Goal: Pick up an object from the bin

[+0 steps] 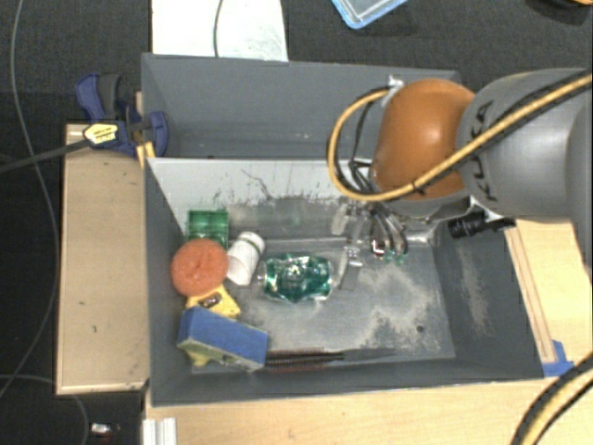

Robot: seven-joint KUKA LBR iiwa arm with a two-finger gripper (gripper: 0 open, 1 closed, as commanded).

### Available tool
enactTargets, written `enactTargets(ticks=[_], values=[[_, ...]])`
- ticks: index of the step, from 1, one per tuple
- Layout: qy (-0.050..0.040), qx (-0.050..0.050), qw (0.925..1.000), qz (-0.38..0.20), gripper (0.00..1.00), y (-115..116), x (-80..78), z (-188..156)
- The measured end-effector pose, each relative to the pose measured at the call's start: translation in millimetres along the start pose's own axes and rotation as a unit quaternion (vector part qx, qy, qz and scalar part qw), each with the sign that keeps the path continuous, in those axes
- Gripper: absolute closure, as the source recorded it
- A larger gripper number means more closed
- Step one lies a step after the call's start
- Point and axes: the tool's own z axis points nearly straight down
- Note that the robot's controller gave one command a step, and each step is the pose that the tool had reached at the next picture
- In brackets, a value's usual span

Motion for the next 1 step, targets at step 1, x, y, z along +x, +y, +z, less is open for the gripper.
enactTargets(ticks=[1], values=[[-0.0024,-0.001,0.9989,-0.047,0.00,6.5,1.9,44.8]])
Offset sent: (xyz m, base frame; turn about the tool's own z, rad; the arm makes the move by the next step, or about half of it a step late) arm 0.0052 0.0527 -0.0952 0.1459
